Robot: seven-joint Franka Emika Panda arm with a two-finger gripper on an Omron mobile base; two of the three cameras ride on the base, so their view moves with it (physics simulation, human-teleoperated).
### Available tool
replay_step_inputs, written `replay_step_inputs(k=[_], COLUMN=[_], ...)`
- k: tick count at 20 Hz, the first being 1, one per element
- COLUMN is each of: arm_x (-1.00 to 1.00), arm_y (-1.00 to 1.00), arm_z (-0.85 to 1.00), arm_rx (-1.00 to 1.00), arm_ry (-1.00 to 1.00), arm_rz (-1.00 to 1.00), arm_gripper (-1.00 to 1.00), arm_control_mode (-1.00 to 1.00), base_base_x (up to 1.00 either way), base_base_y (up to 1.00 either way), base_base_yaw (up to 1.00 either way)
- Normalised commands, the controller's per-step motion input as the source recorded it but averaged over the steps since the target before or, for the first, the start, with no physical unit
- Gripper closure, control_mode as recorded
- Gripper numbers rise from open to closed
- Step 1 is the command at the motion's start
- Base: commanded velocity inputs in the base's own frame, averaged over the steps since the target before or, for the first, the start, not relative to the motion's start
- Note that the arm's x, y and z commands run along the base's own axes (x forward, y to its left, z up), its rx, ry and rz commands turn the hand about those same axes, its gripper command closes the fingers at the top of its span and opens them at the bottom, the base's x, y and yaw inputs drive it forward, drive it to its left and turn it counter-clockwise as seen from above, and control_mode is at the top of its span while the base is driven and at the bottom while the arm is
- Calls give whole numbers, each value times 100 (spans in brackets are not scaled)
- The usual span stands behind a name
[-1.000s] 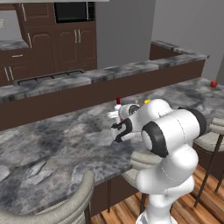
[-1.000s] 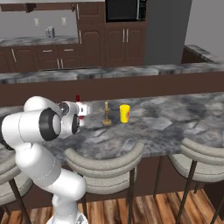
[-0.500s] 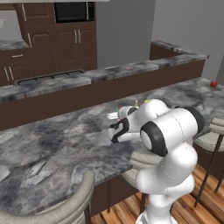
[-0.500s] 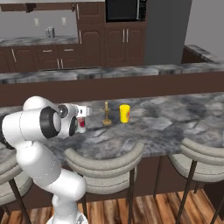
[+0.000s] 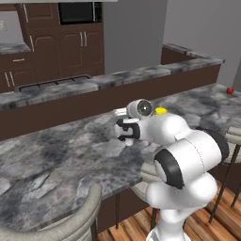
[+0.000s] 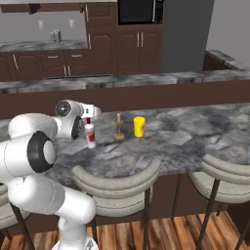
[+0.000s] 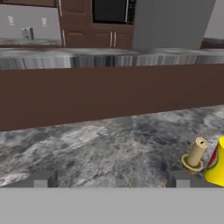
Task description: Open the cabinet directly in front. Then move the liquor and the cup to the dining counter with the candle on it.
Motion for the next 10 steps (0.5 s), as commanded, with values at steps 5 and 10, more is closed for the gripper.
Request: replay_step_inputs(k=[5, 10], arm_x=[-70, -100], arm_y=[-36, -96], arm_z=[98, 22], arm_rx=[0, 0], arm_ry=[7, -11], arm_rz=[0, 2], arm_gripper=[-100, -100], arm_control_mode=[-100, -100], base_base_x=[0, 0], base_base_y=[0, 0], base_base_yaw=[0, 0])
